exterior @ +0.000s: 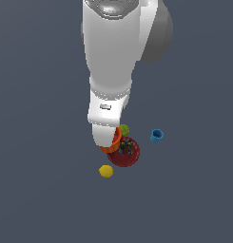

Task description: Pick up a designated object from a clutter of objects.

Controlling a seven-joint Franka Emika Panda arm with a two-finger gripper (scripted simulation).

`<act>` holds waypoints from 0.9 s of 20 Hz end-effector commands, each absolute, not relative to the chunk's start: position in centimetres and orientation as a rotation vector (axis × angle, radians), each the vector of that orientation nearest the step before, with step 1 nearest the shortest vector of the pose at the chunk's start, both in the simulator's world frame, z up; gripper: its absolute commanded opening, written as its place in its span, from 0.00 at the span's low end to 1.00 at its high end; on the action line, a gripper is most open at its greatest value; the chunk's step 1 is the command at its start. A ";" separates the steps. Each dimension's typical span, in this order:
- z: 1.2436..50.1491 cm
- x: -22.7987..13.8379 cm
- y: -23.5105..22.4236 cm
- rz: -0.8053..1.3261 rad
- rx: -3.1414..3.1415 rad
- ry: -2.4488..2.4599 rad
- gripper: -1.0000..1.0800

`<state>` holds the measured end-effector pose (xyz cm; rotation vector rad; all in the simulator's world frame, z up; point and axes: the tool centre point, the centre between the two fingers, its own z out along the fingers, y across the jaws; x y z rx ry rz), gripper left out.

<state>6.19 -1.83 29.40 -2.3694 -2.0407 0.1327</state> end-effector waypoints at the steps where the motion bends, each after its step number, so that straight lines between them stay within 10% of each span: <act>1: 31.7 6.3 -4.2 0.131 -2.369 -2.042 0.00; 18: 43.1 7.8 -17.0 0.134 -2.370 -2.043 0.00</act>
